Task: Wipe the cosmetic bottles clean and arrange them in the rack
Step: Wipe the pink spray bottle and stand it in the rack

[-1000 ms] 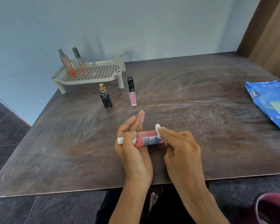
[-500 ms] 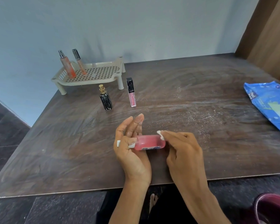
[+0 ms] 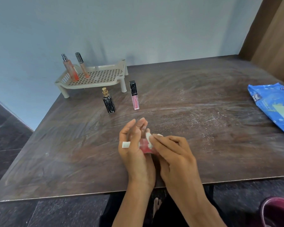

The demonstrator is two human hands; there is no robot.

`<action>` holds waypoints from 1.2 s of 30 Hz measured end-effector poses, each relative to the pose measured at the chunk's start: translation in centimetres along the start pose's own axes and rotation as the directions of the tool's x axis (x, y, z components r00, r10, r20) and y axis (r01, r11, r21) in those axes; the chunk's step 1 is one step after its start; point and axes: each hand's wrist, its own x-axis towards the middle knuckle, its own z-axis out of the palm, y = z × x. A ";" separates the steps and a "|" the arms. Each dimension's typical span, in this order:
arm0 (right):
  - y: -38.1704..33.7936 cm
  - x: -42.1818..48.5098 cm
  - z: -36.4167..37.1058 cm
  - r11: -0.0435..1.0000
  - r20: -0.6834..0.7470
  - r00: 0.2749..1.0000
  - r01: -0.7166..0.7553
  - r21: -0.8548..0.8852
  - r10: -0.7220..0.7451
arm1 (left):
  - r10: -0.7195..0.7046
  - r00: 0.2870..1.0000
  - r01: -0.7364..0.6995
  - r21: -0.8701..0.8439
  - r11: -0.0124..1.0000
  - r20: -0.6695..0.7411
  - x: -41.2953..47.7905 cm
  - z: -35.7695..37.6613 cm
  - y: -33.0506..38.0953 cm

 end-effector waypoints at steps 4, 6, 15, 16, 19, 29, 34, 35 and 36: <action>0.8 0.1 -1.2 0.993 -0.013 0.994 -0.110 -0.047 0.109 | 0.059 0.998 -0.060 0.068 0.996 0.018 -0.4 0.1 0.2; 0.6 -0.1 -1.4 0.983 0.017 0.985 -0.172 -0.072 0.173 | 0.083 0.996 -0.086 0.099 0.991 0.030 -0.6 0.2 0.3; -2.8 0.8 0.6 0.999 0.091 0.996 -0.016 -0.046 0.020 | 0.152 0.988 -0.150 0.144 0.978 -0.007 -0.3 0.0 0.4; -1.9 0.7 0.3 0.998 0.127 0.991 -0.035 -0.049 0.041 | 0.159 0.987 -0.156 0.143 0.977 -0.009 -0.5 0.0 0.4; 0.5 0.5 -1.3 0.993 0.169 0.982 -0.067 -0.100 0.083 | 0.160 0.987 -0.158 0.140 0.977 -0.007 -0.6 0.2 0.3; 1.4 0.1 -1.7 0.998 0.193 0.980 -0.050 -0.038 0.056 | 0.082 0.996 -0.085 0.123 0.989 0.034 -0.3 0.2 0.0; 1.5 0.5 -1.0 0.980 0.026 0.999 -0.027 -0.197 0.033 | -0.097 0.992 0.092 0.063 0.994 0.082 -0.4 0.4 0.2; 1.5 0.7 -1.0 0.975 -0.018 0.999 -0.032 -0.221 0.028 | -0.122 0.988 0.117 0.056 0.992 0.098 -0.5 0.3 0.3; 1.5 0.6 -0.9 0.975 -0.046 0.999 -0.034 -0.221 0.024 | -0.146 0.984 0.141 0.055 0.988 0.103 -0.5 0.3 0.4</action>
